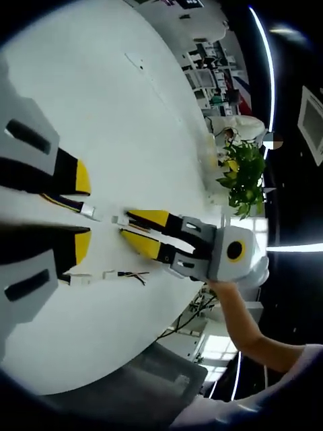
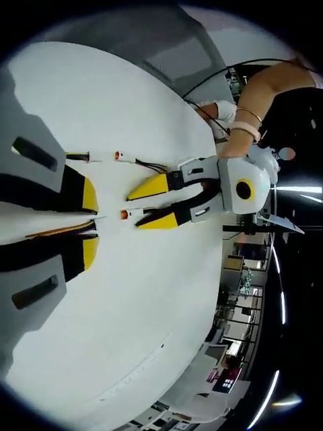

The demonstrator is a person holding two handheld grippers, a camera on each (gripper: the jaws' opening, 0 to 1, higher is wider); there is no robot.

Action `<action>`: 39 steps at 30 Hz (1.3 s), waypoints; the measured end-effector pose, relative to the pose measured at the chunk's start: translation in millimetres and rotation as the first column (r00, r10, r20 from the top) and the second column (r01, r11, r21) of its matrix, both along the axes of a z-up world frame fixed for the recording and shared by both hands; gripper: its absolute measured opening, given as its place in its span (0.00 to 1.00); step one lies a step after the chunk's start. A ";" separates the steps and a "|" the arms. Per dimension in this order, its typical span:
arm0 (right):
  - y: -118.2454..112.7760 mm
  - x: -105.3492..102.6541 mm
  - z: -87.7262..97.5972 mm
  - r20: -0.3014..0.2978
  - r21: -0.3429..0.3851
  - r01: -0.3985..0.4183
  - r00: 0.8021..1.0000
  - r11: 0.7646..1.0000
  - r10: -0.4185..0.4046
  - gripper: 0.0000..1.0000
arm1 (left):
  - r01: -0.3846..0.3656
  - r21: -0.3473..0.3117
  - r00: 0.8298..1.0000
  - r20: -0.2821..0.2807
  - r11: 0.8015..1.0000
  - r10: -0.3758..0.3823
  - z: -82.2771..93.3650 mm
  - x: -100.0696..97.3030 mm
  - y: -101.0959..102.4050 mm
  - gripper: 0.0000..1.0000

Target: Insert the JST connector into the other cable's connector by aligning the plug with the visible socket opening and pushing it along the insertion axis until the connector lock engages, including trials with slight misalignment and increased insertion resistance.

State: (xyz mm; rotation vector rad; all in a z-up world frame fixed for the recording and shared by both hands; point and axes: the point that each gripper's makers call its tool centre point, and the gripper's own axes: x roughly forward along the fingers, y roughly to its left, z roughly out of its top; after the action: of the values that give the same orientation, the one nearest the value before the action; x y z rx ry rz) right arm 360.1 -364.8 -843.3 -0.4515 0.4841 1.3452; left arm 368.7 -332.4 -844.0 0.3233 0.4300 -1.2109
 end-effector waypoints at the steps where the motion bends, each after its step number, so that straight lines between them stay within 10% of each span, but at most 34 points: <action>1: 0.3 -0.1 -0.3 -0.002 0.001 0.000 1.000 1.000 0.000 0.09 | 0.002 -0.002 1.000 -0.001 1.000 -0.002 -0.1 -0.4 -0.1 0.11; 39: 5.0 1.3 1.2 -0.006 0.004 0.000 1.000 1.000 0.000 0.04 | 0.031 0.002 1.000 0.001 1.000 -0.031 0.7 -2.4 -1.3 0.00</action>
State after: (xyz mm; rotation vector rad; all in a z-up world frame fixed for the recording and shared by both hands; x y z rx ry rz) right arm 361.3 -359.8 -842.1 -0.4444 0.4869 1.3479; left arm 366.3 -333.8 -843.3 0.3337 0.4270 -1.2409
